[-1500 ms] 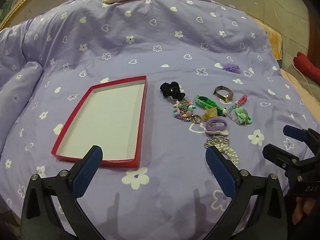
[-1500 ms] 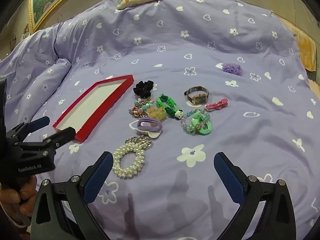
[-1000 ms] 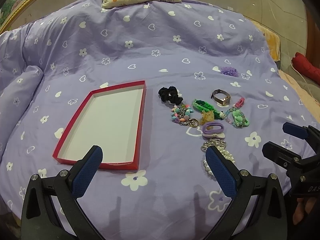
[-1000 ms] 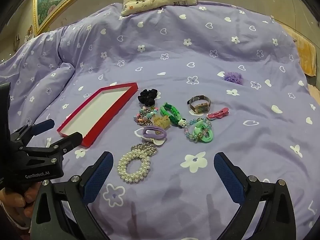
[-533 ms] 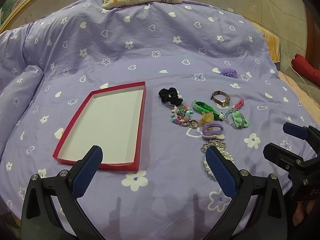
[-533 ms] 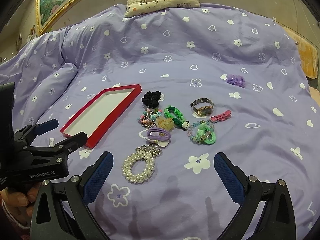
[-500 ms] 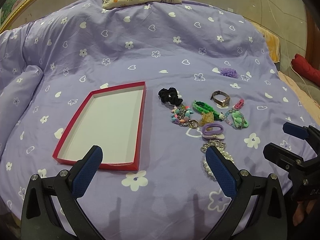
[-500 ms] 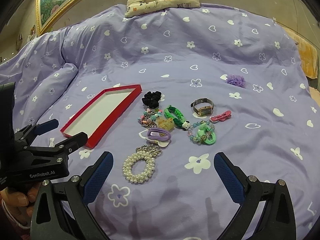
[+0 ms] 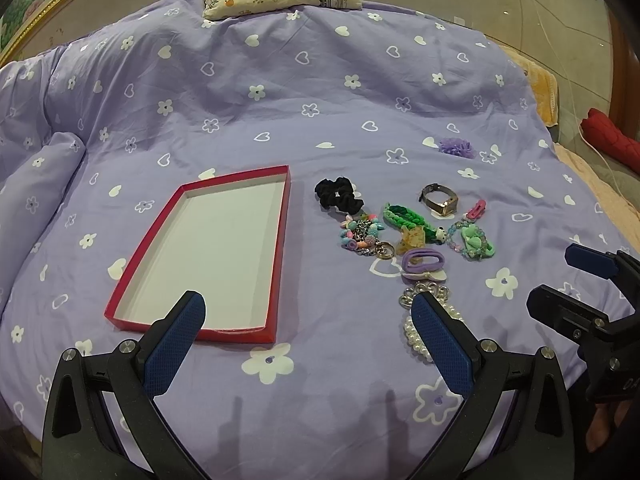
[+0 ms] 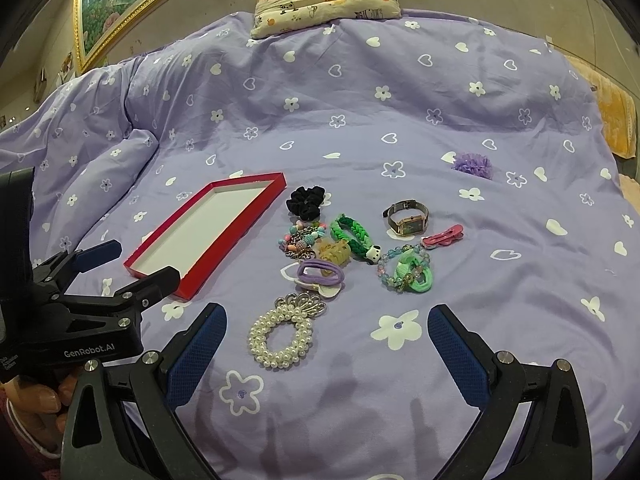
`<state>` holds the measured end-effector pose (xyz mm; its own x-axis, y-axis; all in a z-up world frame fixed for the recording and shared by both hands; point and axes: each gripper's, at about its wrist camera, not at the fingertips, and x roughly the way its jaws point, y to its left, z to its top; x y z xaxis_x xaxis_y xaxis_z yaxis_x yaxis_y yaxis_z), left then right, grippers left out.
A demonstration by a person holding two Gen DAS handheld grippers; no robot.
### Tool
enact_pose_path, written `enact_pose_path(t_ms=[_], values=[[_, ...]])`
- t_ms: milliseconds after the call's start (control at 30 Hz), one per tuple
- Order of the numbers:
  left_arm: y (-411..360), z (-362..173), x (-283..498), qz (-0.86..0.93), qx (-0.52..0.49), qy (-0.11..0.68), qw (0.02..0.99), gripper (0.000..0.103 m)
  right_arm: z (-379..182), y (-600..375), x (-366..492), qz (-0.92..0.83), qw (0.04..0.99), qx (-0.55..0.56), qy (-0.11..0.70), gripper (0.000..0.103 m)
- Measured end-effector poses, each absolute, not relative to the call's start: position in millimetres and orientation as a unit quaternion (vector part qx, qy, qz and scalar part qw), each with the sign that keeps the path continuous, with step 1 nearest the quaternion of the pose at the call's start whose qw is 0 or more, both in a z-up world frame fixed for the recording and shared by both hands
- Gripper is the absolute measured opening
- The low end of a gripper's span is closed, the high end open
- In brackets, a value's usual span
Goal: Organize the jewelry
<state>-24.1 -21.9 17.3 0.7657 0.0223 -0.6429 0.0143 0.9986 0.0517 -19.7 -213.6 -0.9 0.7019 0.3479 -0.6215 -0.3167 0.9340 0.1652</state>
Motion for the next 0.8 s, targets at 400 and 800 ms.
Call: enact_pose_path(t_ms=[400,800], values=[[-22.6,17.0,-24.1,0.001,0.026,0.342,0.939,0.103,-0.8,-213.0,-20.1,0.181,0.922,0.024,0.341,0.102],[-25.1,16.8,-21.6,-0.001,0.025,0.345,0.938,0.103,-0.6,-212.1,-19.7,0.182,0.921,0.025,0.342,0.102]])
